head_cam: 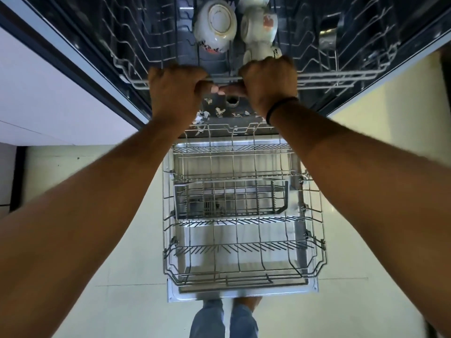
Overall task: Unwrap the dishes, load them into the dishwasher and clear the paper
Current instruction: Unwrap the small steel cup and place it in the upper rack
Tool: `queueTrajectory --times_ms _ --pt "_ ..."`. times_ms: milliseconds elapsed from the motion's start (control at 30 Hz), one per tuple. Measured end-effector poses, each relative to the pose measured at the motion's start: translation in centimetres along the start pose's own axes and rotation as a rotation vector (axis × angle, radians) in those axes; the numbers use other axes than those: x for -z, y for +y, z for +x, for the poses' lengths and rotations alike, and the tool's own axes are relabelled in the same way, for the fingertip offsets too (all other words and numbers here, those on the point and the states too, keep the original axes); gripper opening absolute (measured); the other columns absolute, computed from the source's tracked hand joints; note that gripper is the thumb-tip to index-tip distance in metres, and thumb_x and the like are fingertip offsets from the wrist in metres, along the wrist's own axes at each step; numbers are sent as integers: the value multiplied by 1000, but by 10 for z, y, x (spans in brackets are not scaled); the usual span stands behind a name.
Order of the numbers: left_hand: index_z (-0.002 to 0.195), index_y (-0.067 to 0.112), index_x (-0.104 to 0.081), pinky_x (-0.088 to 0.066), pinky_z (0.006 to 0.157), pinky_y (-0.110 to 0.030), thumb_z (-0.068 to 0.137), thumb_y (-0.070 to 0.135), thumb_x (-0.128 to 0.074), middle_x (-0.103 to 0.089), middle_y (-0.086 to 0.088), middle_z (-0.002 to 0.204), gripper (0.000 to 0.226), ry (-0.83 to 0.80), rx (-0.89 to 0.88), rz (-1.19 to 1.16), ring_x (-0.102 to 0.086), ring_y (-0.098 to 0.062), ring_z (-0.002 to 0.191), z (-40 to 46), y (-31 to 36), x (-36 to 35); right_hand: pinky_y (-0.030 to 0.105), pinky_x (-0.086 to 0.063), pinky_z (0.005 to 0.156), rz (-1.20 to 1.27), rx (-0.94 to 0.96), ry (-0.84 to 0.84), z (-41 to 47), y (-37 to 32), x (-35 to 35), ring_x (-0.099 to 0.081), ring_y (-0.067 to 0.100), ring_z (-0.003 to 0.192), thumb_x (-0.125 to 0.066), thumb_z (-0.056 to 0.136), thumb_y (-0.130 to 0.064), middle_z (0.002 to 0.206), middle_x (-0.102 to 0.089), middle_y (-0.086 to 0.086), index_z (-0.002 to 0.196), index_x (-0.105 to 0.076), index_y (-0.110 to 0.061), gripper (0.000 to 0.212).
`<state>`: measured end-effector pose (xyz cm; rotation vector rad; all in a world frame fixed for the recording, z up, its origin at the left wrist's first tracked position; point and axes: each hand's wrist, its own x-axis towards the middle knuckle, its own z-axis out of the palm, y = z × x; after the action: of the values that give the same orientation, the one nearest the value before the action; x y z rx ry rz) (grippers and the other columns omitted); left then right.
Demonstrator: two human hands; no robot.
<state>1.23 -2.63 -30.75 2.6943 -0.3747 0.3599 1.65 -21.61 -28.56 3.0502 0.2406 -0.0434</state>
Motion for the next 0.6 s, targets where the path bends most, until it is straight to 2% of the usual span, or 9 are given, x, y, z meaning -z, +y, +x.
queueTrajectory --times_ms 67,167,267,600 --pt "109 26 -74 -28 98 -32 97 44 -56 -75 4 105 29 -25 27 12 -61 -21 109 16 0 -2 43 -44 91 2 -5 -16 14 3 5 -67 34 89 -46 80 -80 93 -72 15 104 -69 -11 77" --pt "109 25 -75 -30 102 -37 95 47 -56 -75 2 105 32 -54 15 21 -61 -24 110 22 -9 -5 43 -44 92 6 12 -23 20 2 4 -67 36 95 -46 80 -80 99 -72 18 111 -68 -13 77" --pt "106 25 -76 -32 101 -41 93 52 -54 -76 3 103 37 -54 -8 37 -62 -25 108 19 -11 -8 43 -45 92 -7 16 -13 19 4 -2 -68 35 92 -45 81 -80 94 -72 16 104 -69 -13 74" --pt "104 26 -72 -24 92 -38 97 52 -50 -72 3 102 35 -146 26 96 -58 -24 108 21 -8 -6 46 -42 94 -26 33 9 18 1 -8 -67 34 87 -47 86 -74 88 -71 15 101 -69 -15 65"
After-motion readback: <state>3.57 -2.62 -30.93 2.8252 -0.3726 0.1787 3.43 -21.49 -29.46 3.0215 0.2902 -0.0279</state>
